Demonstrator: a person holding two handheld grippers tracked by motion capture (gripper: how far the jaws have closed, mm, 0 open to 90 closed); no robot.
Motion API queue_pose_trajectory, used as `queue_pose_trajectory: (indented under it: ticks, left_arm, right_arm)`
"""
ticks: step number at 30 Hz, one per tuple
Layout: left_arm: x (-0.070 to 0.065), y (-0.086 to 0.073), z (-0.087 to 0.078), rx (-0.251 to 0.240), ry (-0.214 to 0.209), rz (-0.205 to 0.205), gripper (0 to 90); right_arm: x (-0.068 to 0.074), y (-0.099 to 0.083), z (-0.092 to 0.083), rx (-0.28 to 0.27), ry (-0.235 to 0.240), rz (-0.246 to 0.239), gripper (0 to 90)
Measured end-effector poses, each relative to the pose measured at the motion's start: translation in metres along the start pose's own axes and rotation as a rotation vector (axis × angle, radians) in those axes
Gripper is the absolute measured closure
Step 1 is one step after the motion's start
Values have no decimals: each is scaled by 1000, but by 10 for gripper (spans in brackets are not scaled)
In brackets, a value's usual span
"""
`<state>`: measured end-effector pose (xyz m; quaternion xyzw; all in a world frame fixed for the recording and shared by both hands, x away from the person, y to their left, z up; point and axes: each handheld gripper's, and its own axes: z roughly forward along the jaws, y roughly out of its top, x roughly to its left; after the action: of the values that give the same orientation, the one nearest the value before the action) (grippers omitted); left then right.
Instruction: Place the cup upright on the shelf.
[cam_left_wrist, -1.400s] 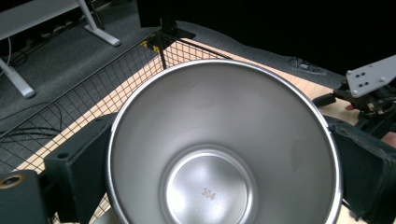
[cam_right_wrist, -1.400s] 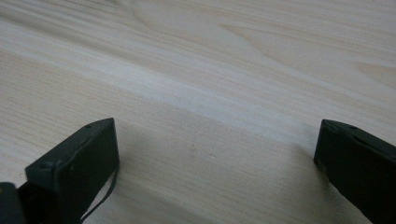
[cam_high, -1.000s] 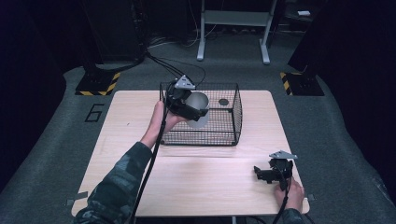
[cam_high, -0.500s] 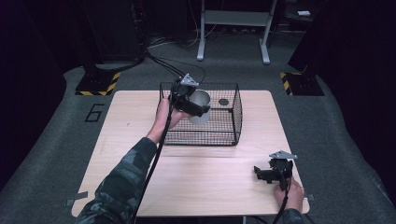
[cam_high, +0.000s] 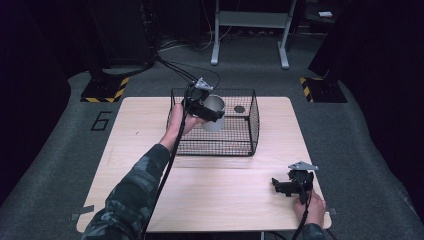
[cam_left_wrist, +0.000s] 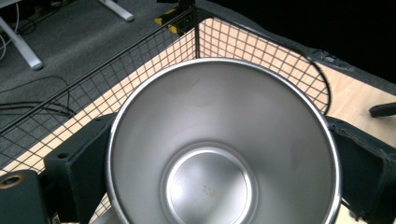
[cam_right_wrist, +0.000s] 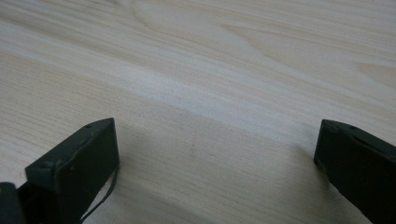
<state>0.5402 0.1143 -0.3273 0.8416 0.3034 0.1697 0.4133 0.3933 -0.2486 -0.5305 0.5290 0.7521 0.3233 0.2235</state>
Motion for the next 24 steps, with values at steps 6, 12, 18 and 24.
queue_pose_trajectory:
  ticks: [6, 12, 18, 24]
  left_arm:
    - [7, 0, 10, 12, 1, -10, 62]
    - [7, -1, 21, 36, -2, -8, 62]
    - [10, -5, 34, 57, -9, -24, 62]
    - [13, -9, 47, 85, -7, -32, 62]
  right_arm:
    - [0, 0, 0, 0, 0, 3, 0]
    - [0, 0, 0, 0, 1, 2, 0]
    - [0, 0, 0, -2, 0, -2, 0]
    - [0, 0, 0, -1, 1, -2, 0]
